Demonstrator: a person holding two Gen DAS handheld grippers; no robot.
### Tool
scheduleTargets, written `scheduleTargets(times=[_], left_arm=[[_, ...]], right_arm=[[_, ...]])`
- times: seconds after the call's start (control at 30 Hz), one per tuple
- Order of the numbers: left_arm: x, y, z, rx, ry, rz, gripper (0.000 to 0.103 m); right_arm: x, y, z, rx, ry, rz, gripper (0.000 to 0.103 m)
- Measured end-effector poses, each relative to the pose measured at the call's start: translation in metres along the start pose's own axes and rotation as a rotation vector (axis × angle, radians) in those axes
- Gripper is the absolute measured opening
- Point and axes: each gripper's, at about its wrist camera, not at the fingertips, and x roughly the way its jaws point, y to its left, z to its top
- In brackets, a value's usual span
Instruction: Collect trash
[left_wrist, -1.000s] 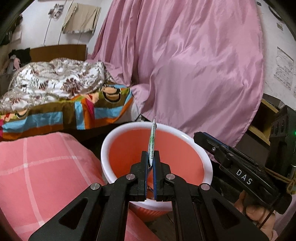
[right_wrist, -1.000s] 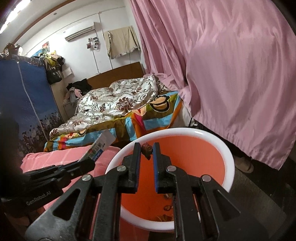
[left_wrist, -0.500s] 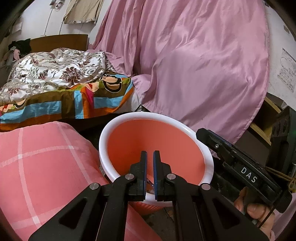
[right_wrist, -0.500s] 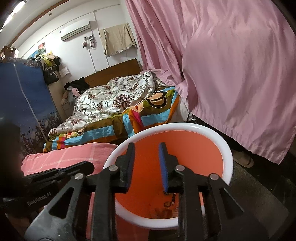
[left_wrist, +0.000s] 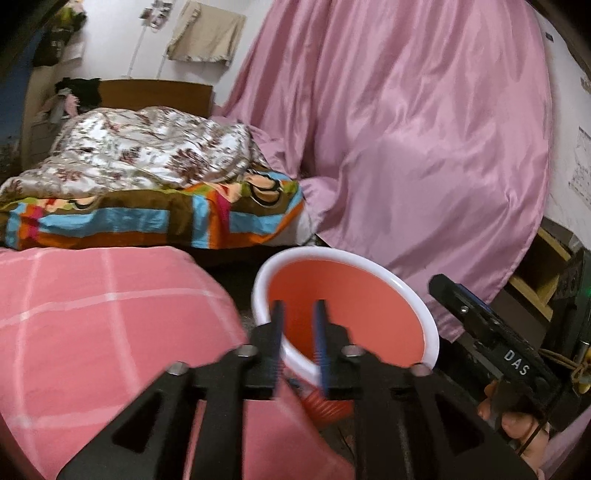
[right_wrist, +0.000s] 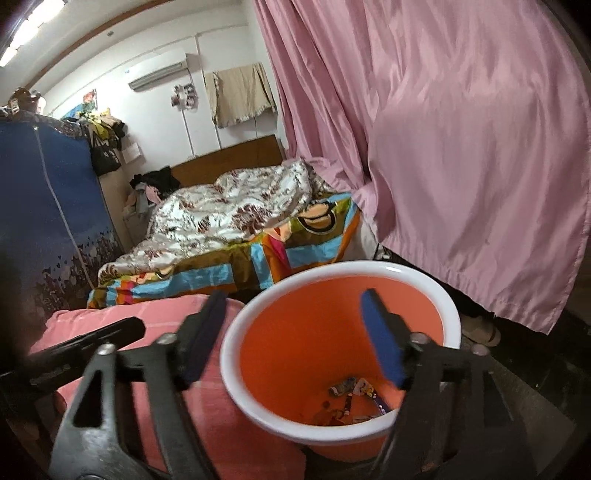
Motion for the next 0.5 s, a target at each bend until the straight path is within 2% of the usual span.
scheduleTargets(times=[0.07,0.17,0.23,0.3,0.37,0.5], left_arm=[[-0.022,0.009,-0.004,-0.021,-0.052,0.016,0.044],[-0.052,0.017,-0.01,-0.028,-0.09,0.052,0.045],[-0.072,0.024,-0.016,-0.033,-0.112,0.077,0.056],[-0.094,0.03,-0.024,-0.04,-0.146,0.102,0.073],[-0.115,0.036,-0.032,-0.05,-0.181,0.121,0.086],[-0.155,0.043,-0.05,-0.036,-0.248,0.199,0.095]], right_arm=[[-0.012,0.011,-0.001,-0.023,-0.025,0.004,0.094],[-0.031,0.027,-0.005,-0.041,-0.067,0.031,0.103],[-0.046,0.038,-0.011,-0.048,-0.099,0.061,0.103],[-0.058,0.048,-0.017,-0.061,-0.119,0.074,0.103],[-0.071,0.059,-0.026,-0.073,-0.131,0.087,0.103],[-0.09,0.073,-0.045,-0.088,-0.144,0.104,0.103]])
